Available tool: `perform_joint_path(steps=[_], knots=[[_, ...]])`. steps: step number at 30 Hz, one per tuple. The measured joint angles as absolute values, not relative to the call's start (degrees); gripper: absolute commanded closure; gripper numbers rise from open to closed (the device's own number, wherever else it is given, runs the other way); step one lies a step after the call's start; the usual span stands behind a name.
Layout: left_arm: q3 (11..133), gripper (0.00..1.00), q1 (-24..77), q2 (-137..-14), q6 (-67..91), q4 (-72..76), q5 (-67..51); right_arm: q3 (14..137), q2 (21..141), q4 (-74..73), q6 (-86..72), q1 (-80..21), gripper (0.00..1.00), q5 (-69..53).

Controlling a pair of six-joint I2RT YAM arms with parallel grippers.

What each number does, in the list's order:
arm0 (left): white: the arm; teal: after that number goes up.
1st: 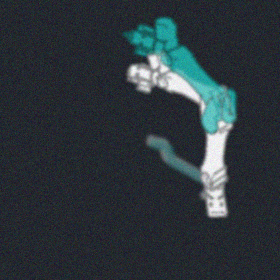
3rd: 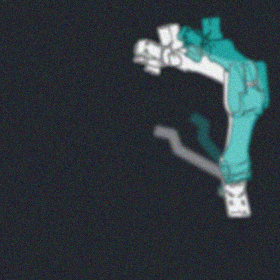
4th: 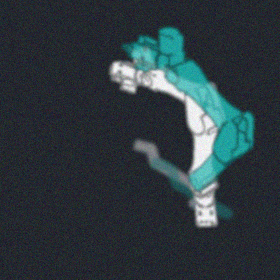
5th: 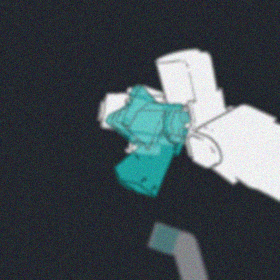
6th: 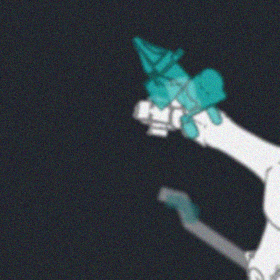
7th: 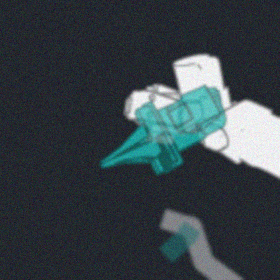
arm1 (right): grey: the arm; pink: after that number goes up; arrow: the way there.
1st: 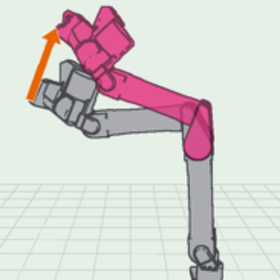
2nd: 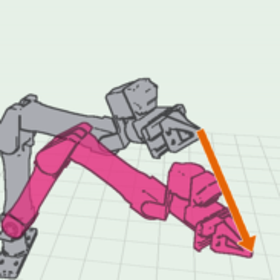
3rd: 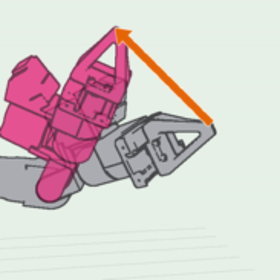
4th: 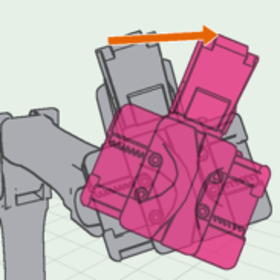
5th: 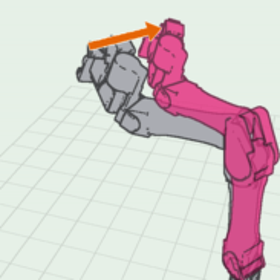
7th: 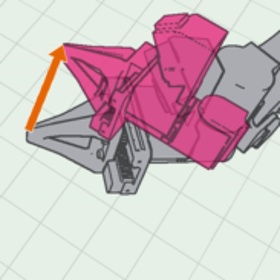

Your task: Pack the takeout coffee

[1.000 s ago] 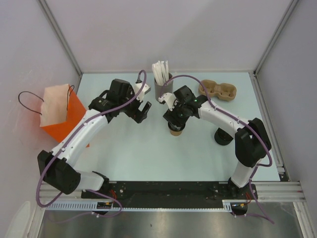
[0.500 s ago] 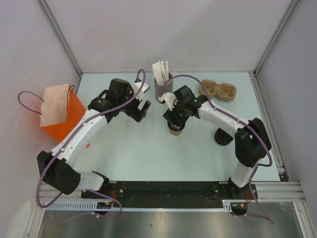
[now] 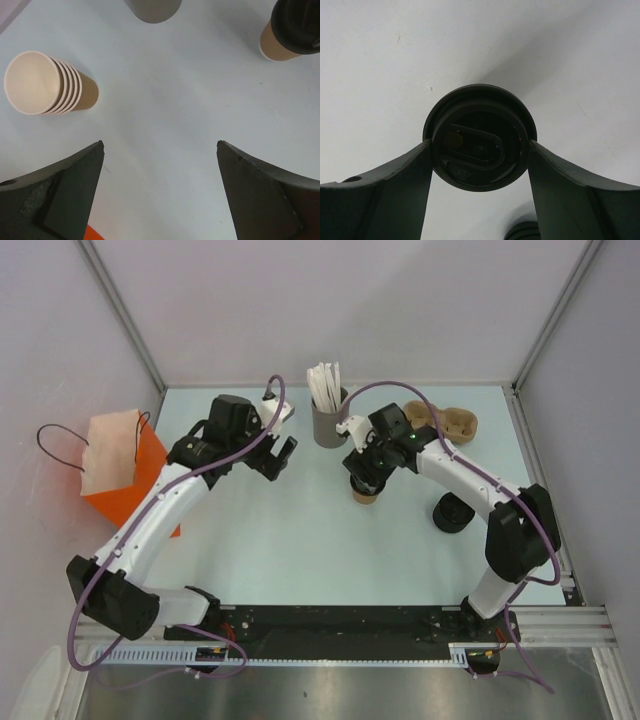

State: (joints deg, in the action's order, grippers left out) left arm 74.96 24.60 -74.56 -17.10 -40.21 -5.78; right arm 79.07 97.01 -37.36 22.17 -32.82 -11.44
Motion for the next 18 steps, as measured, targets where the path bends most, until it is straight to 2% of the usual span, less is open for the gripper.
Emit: perform_joint_path(steps=[8,18], knots=[[79.07,0.01,22.61,-74.00,-18.17,-42.74,-3.66,79.07,96.09,-38.87,22.06,-29.91,0.37,-11.77],[95.92,0.01,15.57,-73.43,-21.08,-50.48,7.44,79.07,96.09,-39.38,21.37,-27.68,0.38,-11.44]])
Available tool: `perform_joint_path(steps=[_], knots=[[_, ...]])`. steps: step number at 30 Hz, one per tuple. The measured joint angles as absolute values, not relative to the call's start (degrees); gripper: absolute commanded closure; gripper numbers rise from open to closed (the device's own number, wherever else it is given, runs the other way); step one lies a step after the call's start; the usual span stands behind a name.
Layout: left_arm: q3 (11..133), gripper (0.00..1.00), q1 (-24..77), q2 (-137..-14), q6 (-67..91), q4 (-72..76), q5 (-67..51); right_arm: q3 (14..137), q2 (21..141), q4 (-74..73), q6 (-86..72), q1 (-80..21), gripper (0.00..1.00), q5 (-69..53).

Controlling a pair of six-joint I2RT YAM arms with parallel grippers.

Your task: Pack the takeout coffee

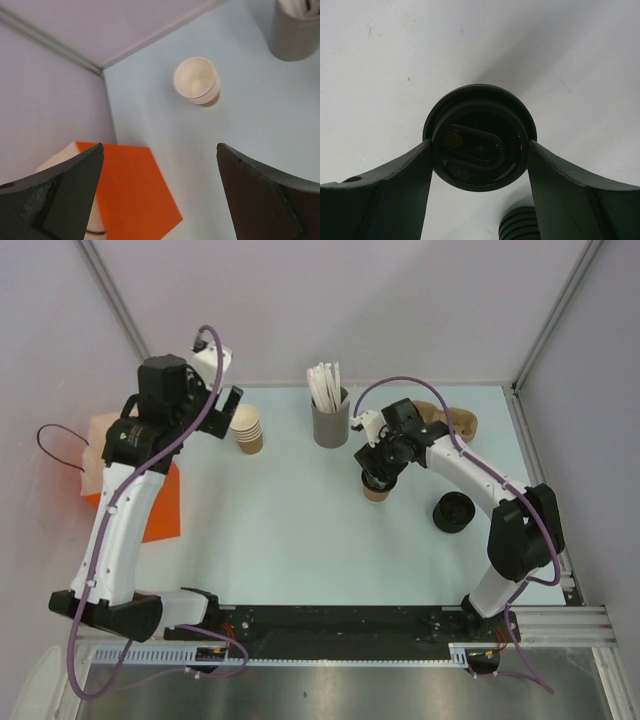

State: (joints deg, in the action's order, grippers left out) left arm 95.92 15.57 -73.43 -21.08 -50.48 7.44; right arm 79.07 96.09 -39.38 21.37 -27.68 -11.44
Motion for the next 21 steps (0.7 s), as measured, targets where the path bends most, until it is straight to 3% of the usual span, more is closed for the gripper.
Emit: perform_joint_path(steps=[8,16,21], knots=[[107.42,0.00,11.77,-73.23,-23.77,-55.72,20.27,79.05,96.09,-39.35,21.23,-28.18,0.38,-11.53],[102.02,0.01,2.87,-73.49,-27.35,-56.77,24.34,77.52,96.09,-39.27,21.28,-28.40,0.38,-12.51],[99.79,0.06,-4.95,-75.70,-29.61,-55.42,23.35,76.82,95.81,-39.24,21.28,-28.45,0.39,-13.23]])
